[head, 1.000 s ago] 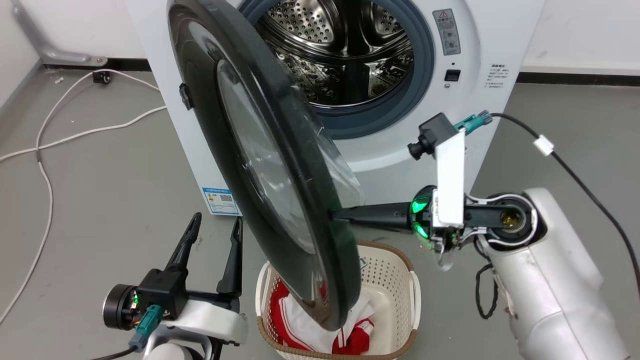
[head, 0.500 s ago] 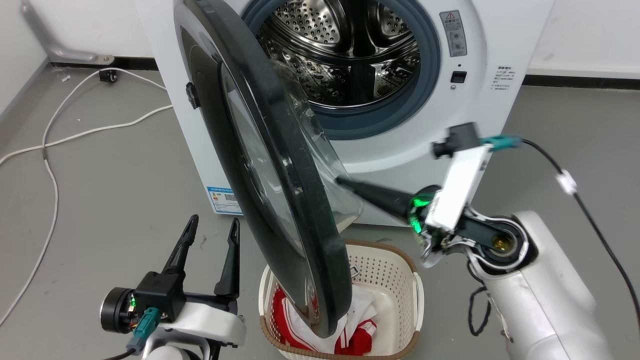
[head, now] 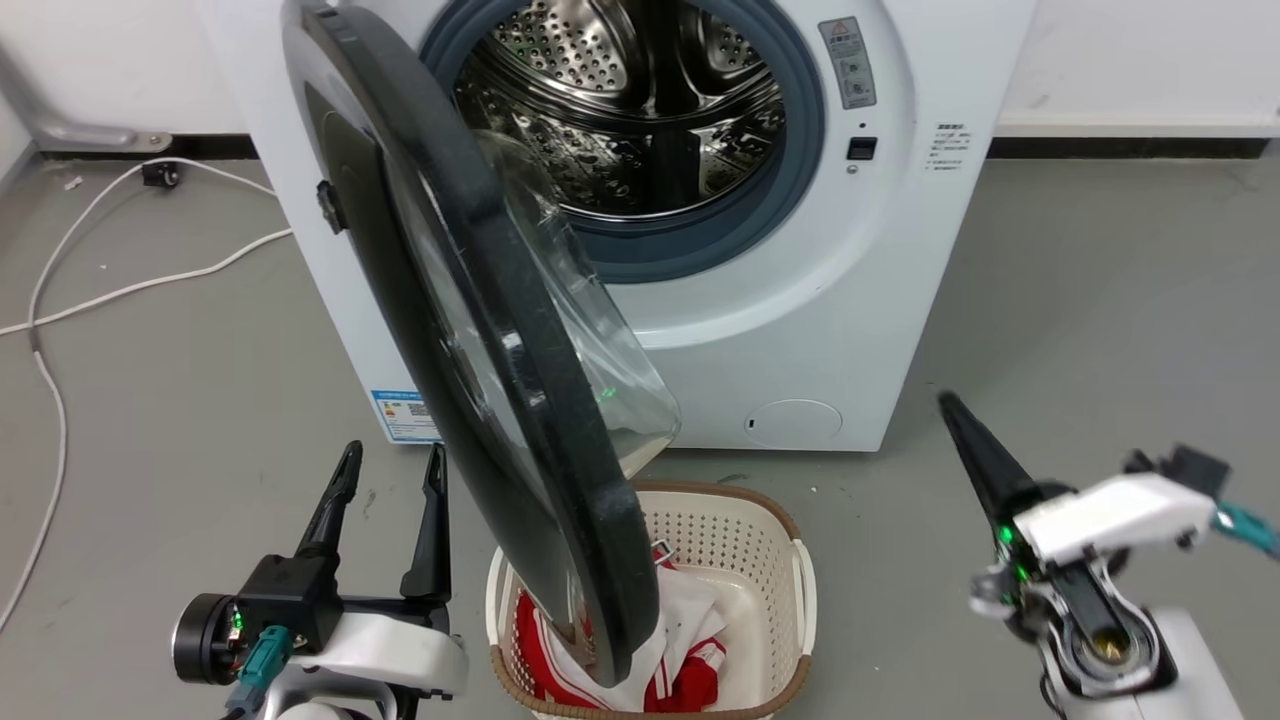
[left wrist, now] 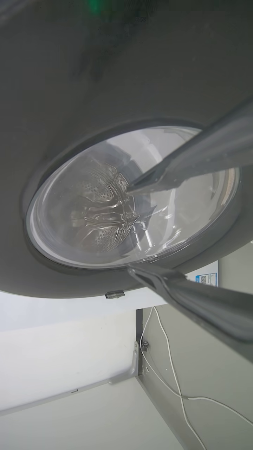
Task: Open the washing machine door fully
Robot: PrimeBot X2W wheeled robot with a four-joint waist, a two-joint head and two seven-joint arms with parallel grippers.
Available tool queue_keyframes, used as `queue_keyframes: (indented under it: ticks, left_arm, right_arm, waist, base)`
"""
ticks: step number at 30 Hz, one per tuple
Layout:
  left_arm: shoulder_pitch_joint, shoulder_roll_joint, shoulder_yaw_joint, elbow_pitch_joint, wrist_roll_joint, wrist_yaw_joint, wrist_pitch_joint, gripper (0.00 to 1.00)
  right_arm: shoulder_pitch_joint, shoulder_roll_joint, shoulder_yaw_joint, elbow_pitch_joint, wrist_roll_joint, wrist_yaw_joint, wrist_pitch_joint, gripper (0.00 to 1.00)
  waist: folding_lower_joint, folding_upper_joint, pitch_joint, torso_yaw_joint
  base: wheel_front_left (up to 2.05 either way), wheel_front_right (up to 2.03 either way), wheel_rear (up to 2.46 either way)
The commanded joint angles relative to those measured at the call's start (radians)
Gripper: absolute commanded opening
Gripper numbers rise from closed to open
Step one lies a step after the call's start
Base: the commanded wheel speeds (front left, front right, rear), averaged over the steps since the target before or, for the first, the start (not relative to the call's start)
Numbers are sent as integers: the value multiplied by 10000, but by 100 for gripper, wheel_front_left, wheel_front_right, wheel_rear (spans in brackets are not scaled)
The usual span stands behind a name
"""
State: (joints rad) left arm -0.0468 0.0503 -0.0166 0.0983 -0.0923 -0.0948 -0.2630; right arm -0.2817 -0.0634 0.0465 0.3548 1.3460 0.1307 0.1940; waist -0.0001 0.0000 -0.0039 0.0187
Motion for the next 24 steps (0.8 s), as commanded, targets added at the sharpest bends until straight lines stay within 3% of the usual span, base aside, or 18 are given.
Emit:
queue_keyframes:
  ticks: [1,2,9,13,16,20,24]
  left_arm:
    - [99,-1,75,-21,49,44,-25,100]
    - [116,-1,113,-20,67,41,-25,100]
    - [104,-1,283,45,153,-24,-25,100]
    - [106,-1,347,41,172,-65,-25,100]
    - [123,-1,396,39,205,-84,-25,100]
    - [97,2,466,41,256,-81,-25,100]
    - [60,0,541,22,284,-97,-25,100]
  right_arm:
    - [334,12,-109,-120,-81,0,-215,87]
    - [535,25,-192,-251,-210,0,-435,100]
    - [1733,-57,-561,-1229,-2411,0,-2265,100]
    - [2104,-166,-753,-1765,-4637,0,-3236,100]
    - [2316,-268,-985,-2201,-6941,-1,-3789,100]
    - [2499,-114,-1478,-3163,-9774,-1,-4055,100]
    - [2741,45,-1705,-4267,-11792,-1,-3959,100]
  waist:
    - [1,0,-10,-71]
    - [1,0,-13,-117]
    - [1,0,-76,-314]
    - [1,0,-71,-391]
    - [1,0,-54,-442]
    - [1,0,-33,-472]
    - [1,0,-14,-485]
  base:
    - [0,0,0]
    - [0,0,0]
    - [0,0,0]
    - [0,0,0]
    - [0,0,0]
    - [0,0,0]
    - [0,0,0]
